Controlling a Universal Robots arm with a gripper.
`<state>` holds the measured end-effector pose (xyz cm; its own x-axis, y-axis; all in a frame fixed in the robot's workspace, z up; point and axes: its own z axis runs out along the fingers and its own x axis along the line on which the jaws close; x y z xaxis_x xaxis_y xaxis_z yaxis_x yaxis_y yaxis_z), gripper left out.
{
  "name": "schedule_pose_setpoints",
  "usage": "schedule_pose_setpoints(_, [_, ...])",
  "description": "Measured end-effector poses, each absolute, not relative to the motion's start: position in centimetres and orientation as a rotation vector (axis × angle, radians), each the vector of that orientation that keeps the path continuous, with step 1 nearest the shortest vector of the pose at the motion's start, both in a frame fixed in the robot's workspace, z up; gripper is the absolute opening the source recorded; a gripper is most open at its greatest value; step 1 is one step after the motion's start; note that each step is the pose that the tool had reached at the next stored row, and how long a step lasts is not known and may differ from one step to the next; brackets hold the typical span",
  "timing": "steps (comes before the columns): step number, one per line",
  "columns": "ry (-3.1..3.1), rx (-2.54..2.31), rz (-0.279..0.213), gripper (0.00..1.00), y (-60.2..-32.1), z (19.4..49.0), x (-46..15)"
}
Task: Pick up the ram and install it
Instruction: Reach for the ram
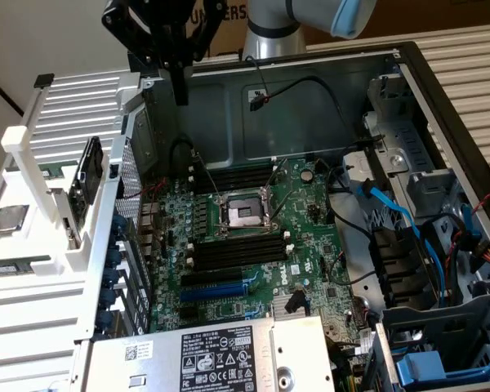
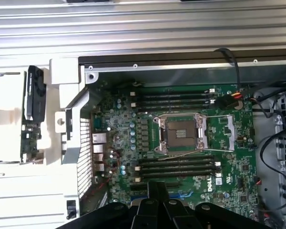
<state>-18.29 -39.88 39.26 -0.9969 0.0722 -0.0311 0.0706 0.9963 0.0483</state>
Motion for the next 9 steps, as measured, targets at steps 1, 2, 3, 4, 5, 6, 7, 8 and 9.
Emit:
schedule_pose_setpoints(1, [3.106, 0.111, 0.073, 0.10, -39.9, 39.3, -18.7])
schedule_pose_setpoints(2, [3.106, 0.111, 0.073, 0.10, -39.9, 39.3, -19.2])
schedule_pose_setpoints(3, [3.106, 0.111, 0.072, 0.10, -39.9, 39.3, -19.6])
schedule_pose_setpoints(4, [3.106, 0.111, 0.072, 0.10, -39.9, 39.3, -20.1])
schedule_pose_setpoints(5, [3.106, 0.111, 0.072, 0.10, -39.8, 39.3, -20.6])
schedule_pose_setpoints(6, [3.106, 0.111, 0.072, 0.10, -39.8, 39.3, -21.0])
schedule_pose_setpoints(7, [3.106, 0.111, 0.071, 0.10, -39.8, 39.3, -21.5])
schedule_pose_setpoints(8, [3.106, 0.111, 0.071, 0.10, -39.8, 39.3, -22.0])
schedule_pose_setpoints(9, [3.106, 0.111, 0.071, 0.10, -39.8, 39.3, -22.4])
